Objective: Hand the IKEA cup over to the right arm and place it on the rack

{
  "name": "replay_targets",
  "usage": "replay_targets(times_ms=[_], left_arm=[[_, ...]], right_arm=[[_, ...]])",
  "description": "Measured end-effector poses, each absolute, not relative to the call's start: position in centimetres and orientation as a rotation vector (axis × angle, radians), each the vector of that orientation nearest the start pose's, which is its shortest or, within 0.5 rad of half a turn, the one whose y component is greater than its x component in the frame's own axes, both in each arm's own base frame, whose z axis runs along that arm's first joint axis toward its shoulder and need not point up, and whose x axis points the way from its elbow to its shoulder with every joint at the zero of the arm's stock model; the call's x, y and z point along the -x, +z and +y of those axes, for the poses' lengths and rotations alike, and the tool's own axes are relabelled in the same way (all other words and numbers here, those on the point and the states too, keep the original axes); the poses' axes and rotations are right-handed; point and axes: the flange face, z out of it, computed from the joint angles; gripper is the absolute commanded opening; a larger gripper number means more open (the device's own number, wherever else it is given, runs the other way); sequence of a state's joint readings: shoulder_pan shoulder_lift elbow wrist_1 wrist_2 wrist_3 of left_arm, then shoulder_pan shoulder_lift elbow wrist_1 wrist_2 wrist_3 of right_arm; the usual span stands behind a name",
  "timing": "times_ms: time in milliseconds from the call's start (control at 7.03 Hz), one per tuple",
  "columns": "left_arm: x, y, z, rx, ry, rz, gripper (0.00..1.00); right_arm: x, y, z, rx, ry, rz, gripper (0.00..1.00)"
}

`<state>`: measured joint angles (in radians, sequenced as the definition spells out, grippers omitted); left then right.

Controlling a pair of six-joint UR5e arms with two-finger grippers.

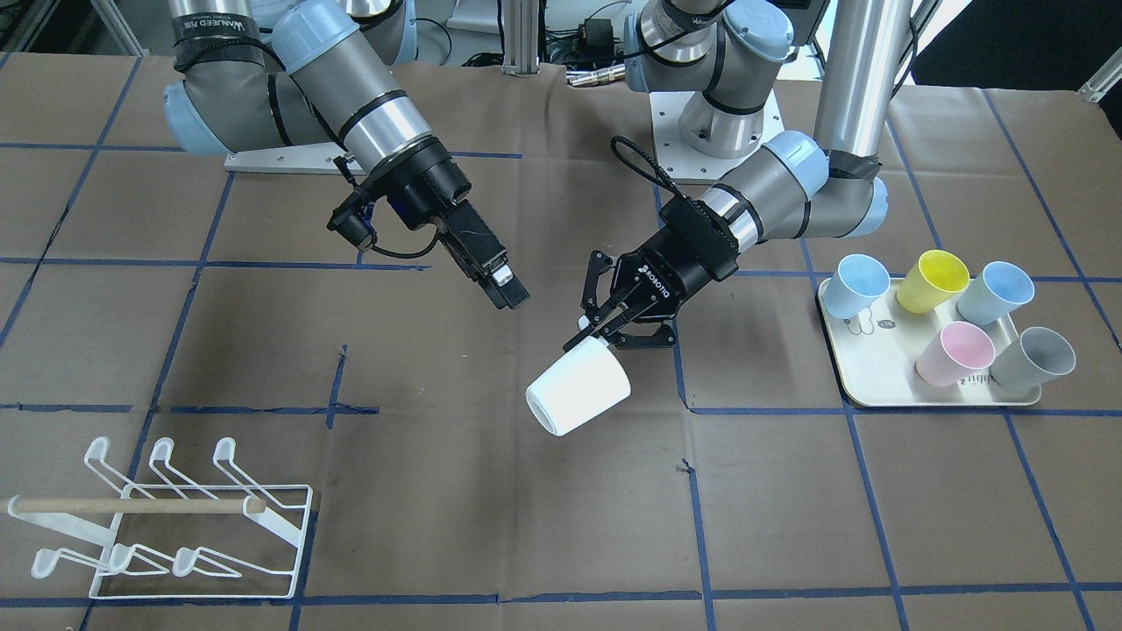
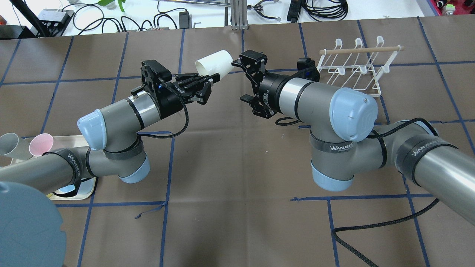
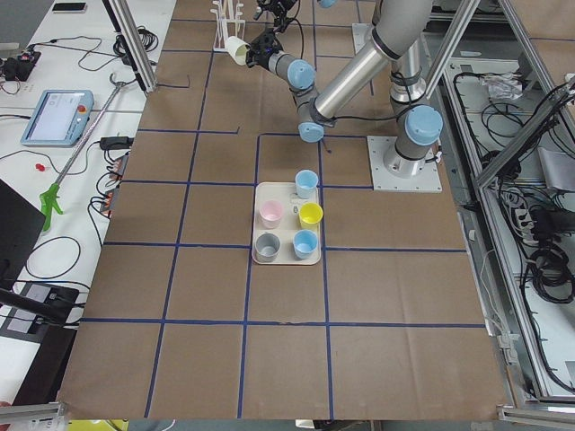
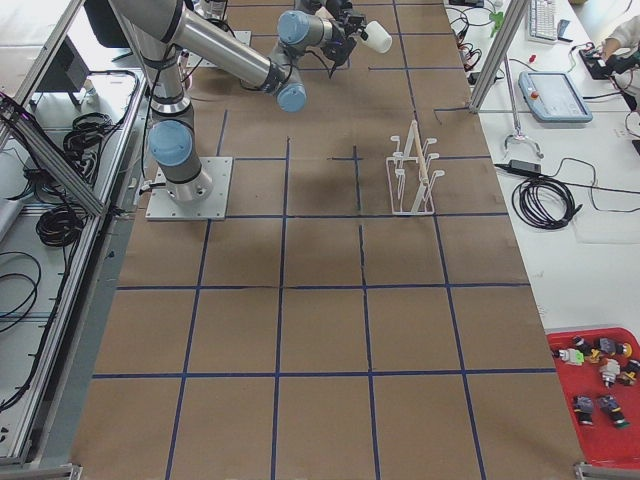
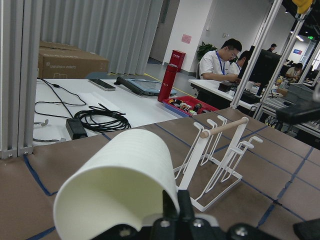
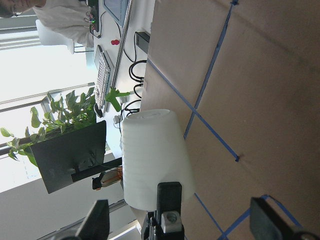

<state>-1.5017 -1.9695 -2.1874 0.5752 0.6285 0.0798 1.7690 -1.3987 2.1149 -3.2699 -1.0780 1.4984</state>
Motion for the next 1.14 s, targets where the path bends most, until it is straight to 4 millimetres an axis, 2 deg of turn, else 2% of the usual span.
replay_targets(times_ms=[285,569,854,1139], left_arm=[[18.1,28.7,-48.1,0.642,1.309,-1.947,0.00],[18.1,28.7,-48.1,0.642,1.311,-1.948,0.00],[18.1,28.7,-48.1,0.642,1.311,-1.948,0.00],[18.1,28.7,-48.1,0.642,1.312,-1.948,0.00]], right_arm=[[-28.0,35.7,-47.5,-1.027,-0.350,1.822,0.99],[-28.9,34.8,-49.8,-1.020,-0.342,1.826,0.99],[-30.2,33.3,-51.0,-1.014,-0.317,1.843,0.99],[-31.0,32.8,-52.3,-1.005,-0.316,1.846,0.99]])
